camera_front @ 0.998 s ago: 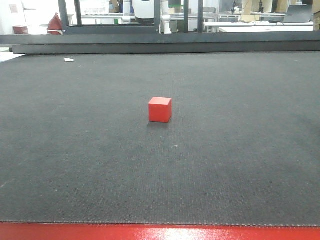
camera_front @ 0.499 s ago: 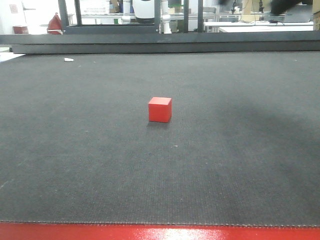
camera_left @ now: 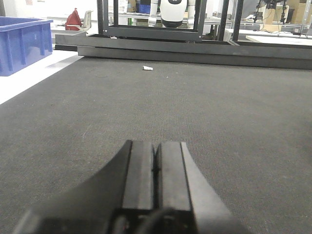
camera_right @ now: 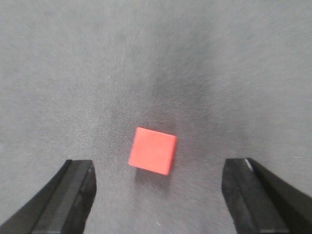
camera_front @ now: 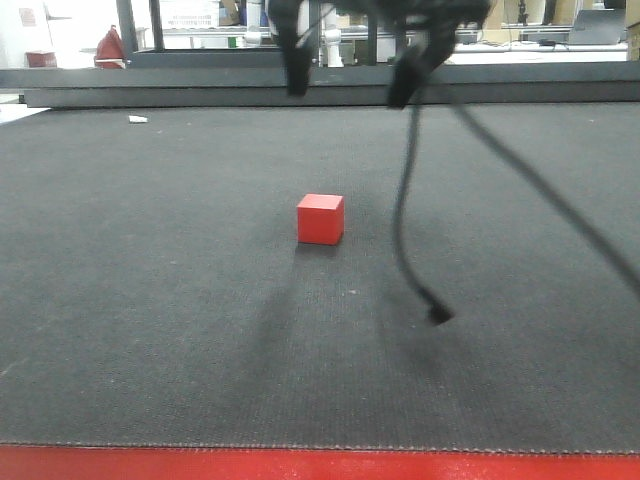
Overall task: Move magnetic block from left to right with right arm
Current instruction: 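Lower the open right gripper over the red cube and close on it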
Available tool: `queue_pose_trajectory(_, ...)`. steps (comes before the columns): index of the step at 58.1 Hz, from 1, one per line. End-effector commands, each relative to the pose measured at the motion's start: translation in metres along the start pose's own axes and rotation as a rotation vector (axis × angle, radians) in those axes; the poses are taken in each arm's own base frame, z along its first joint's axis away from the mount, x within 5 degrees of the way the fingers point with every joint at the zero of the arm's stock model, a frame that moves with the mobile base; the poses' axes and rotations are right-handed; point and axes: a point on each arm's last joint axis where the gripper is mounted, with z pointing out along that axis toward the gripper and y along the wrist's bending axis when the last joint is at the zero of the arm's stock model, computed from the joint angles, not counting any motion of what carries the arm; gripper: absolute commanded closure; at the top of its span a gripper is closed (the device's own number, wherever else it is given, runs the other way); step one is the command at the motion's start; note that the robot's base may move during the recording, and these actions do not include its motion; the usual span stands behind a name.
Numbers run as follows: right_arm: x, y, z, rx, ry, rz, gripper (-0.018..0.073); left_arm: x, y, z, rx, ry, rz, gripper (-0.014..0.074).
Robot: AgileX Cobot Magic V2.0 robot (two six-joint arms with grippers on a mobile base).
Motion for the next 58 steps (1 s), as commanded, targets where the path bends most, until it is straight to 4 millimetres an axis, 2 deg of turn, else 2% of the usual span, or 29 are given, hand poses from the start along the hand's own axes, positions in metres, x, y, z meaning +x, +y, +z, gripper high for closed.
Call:
queue_pose_trajectory(1, -0.016, 0.01, -0.017, -0.033, -0.084, -0.003, -0.0066, -0.006, 0.001, -0.001, -0.005, -0.093, -0.011, 0.0722)
queue_pose_trajectory(18, -0.011, 0.02, 0.027, 0.043, -0.009, -0.015, -0.0064, -0.006, 0.001, -0.001, -0.005, -0.093, -0.011, 0.0722)
queue_pose_trajectory(47, -0.004, 0.018, 0.07, 0.066, 0.017, 0.036, -0.006, -0.006, 0.001, -0.001, -0.005, -0.093, -0.011, 0.0722)
queue_pose_trajectory(53, -0.003, 0.018, 0.074, 0.071, 0.023, 0.034, 0.0015, -0.006, 0.001, -0.001, -0.005, -0.093, -0.011, 0.0722)
queue_pose_trajectory(58, -0.003, 0.018, 0.074, 0.071, 0.023, 0.033, 0.016, -0.006, 0.001, -0.001, -0.005, -0.093, -0.011, 0.0722)
